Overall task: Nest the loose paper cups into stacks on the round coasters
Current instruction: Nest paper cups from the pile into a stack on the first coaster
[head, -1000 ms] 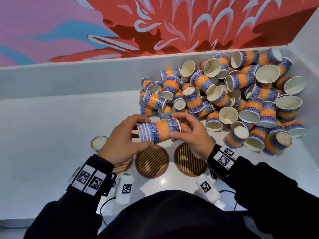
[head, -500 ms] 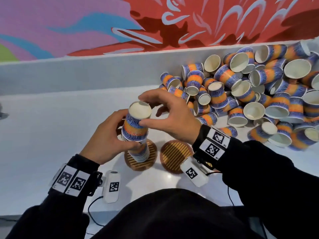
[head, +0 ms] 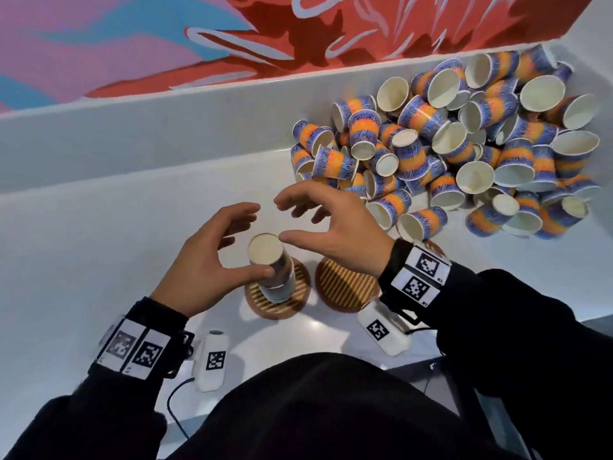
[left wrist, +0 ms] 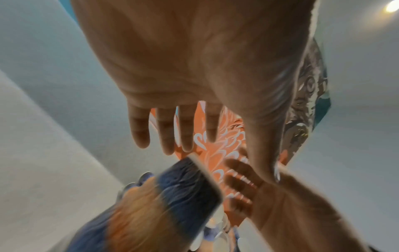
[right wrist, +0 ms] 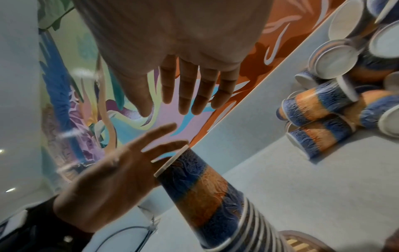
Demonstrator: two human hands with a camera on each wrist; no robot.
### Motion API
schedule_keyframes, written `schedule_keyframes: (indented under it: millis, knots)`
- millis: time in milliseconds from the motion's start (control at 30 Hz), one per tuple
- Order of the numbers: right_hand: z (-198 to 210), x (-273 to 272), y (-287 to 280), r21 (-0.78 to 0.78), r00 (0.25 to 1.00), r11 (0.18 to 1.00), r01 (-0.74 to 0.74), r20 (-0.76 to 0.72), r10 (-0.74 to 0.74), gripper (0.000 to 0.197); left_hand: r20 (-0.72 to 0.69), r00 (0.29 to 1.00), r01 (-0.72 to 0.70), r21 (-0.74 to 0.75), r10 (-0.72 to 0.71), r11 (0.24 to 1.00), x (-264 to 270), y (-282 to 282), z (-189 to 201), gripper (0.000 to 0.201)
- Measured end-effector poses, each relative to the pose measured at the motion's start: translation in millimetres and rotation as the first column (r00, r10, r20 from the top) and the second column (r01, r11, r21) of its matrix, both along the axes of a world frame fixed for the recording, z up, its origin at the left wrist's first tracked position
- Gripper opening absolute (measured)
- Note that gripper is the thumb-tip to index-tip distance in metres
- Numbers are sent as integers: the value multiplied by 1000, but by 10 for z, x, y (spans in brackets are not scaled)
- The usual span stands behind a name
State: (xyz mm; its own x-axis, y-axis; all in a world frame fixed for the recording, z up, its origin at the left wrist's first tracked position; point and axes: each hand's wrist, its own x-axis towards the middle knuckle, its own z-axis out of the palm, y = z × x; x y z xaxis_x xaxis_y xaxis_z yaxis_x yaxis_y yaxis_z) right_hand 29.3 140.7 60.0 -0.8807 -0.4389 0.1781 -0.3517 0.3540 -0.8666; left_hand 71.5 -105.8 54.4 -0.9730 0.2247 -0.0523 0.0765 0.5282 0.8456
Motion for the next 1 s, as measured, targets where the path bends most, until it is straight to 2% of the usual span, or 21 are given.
schedule_keyframes:
  millis: [100, 233, 300, 400, 467, 600, 700, 767, 900, 1000]
  knots:
    - [-10, -2, 172, 12, 996, 996, 89, 5, -89, 37, -134, 991, 10, 53, -3, 999, -79, 86, 270, 73]
    - [2, -5, 534, 56, 980, 979, 198, 13, -199, 32, -329, 944, 58, 96, -24, 994, -215, 449, 666, 51]
    - [-14, -27, 763, 87, 968, 964, 251, -6, -252, 31, -383, 922, 108, 105, -60, 989, -281, 740, 798, 45]
    - [-134, -82, 1185, 161, 944, 930, 330, -41, -328, 30, -406, 903, 190, 94, -137, 977, -385, 1242, 812, 46]
    - [-283, -120, 1499, 233, 928, 900, 370, -52, -368, 29, -358, 917, 218, 90, -173, 972, -462, 1559, 668, 47]
    - [-652, -180, 2044, 381, 908, 836, 396, -29, -417, 36, -161, 965, 215, 28, -207, 976, -642, 2028, 140, 47]
    - [-903, -254, 2358, 445, 918, 818, 365, -24, -397, 48, -43, 988, 148, -48, -150, 988, -837, 2269, -359, 45]
    - [-996, -333, 2492, 464, 928, 816, 346, -37, -372, 50, 52, 997, 65, -66, -61, 996, -968, 2370, -650, 43]
    - [-1159, -562, 2604, 551, 947, 794, 257, 18, -320, 67, 357, 929, -138, 97, 95, 986, -1114, 2527, -936, 38]
    - [-1326, -724, 2641, 620, 969, 769, 158, 52, -241, 70, 422, 902, -179, 173, 92, 968, -1129, 2667, -1011, 44]
